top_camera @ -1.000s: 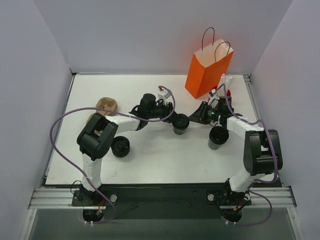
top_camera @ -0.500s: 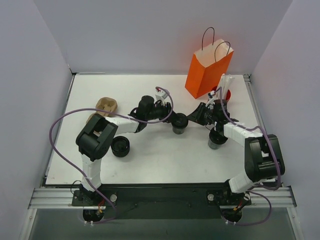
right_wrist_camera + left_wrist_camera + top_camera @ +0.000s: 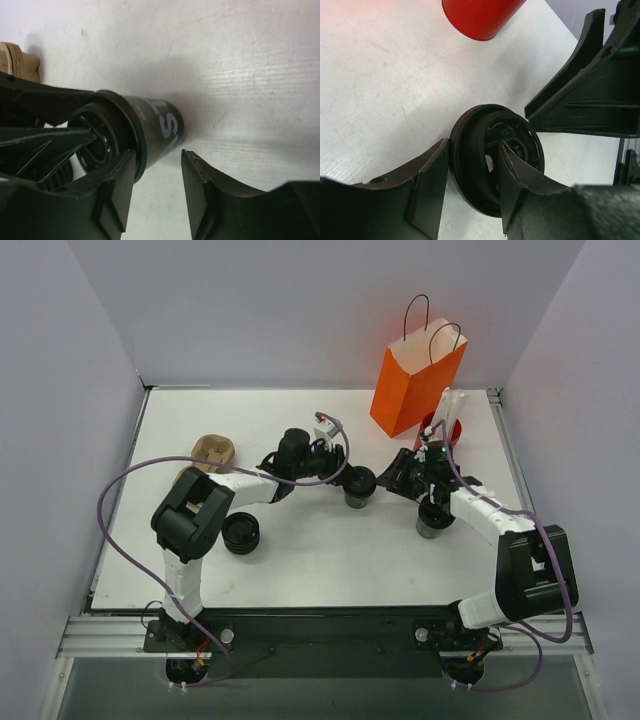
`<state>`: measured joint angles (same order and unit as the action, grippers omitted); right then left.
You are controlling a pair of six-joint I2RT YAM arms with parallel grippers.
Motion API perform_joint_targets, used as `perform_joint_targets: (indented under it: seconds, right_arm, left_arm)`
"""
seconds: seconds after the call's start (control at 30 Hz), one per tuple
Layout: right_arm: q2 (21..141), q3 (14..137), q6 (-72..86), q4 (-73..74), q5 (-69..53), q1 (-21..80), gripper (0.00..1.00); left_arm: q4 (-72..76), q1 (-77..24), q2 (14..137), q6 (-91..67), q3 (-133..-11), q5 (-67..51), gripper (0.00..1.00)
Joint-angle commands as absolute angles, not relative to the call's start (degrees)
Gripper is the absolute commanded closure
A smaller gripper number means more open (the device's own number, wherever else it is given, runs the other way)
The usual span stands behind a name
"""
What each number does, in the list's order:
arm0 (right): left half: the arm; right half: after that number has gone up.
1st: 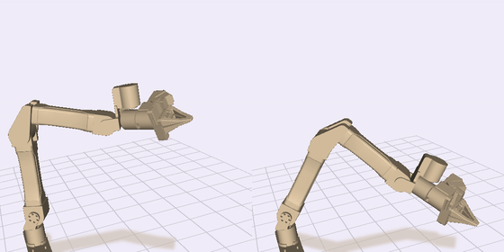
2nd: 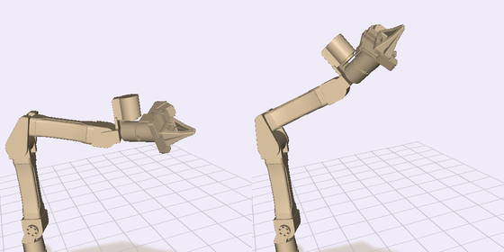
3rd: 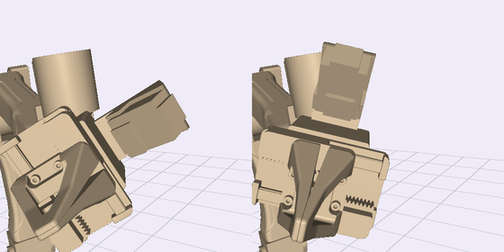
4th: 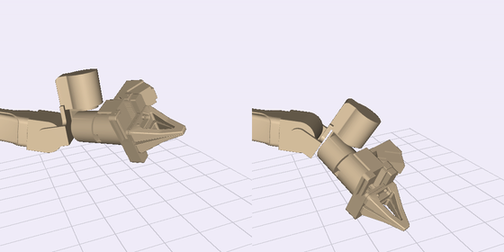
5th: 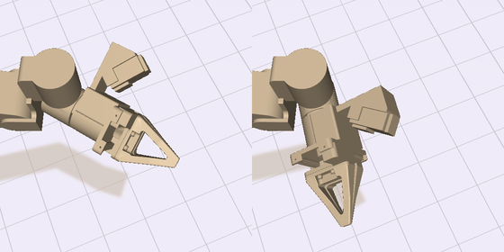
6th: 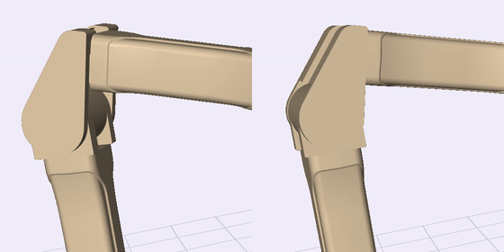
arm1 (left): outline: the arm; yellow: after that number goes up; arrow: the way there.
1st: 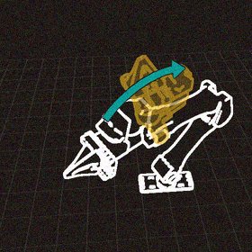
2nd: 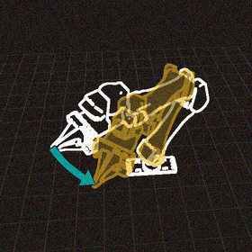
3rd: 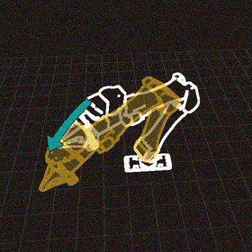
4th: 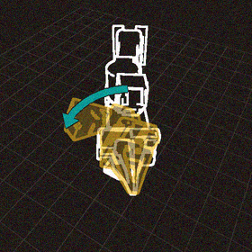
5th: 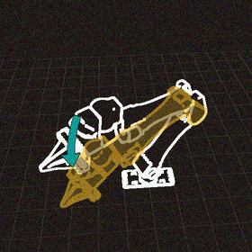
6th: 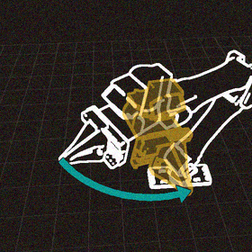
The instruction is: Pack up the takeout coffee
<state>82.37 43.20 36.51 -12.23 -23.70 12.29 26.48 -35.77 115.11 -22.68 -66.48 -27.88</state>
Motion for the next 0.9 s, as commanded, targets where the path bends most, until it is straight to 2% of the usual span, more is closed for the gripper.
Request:
perform_joint_targets:
  seconds: [0.0, 0.03, 0.33, 0.67, 0.87]
  right_arm:
    - [80.60, 49.30, 29.90, -0.26, -32.42, 9.41, 0.52]
    - [80.86, 50.35, 28.66, -0.26, -33.74, 9.06, 0.45]
    - [91.92, 63.61, 17.41, 8.69, -47.53, 8.26, 0.38]
    - [105.37, 76.71, 5.55, 22.12, -56.42, 7.91, 0.41]
    - [110.73, 78.92, 2.55, 25.13, -57.30, 7.56, 0.49]
  left_arm:
    - [2.29, -36.21, 123.93, -11.25, -61.52, -21.88, 0.51]
    - [2.46, -36.21, 123.93, -10.81, -61.61, -22.23, 0.51]
    - [1.58, -36.21, 123.40, -9.67, -62.67, -23.38, 0.51]
    - [1.41, -36.21, 123.31, -9.49, -62.67, -22.68, 0.51]
    - [1.14, -36.30, 123.58, -9.23, -63.28, -22.24, 0.52]
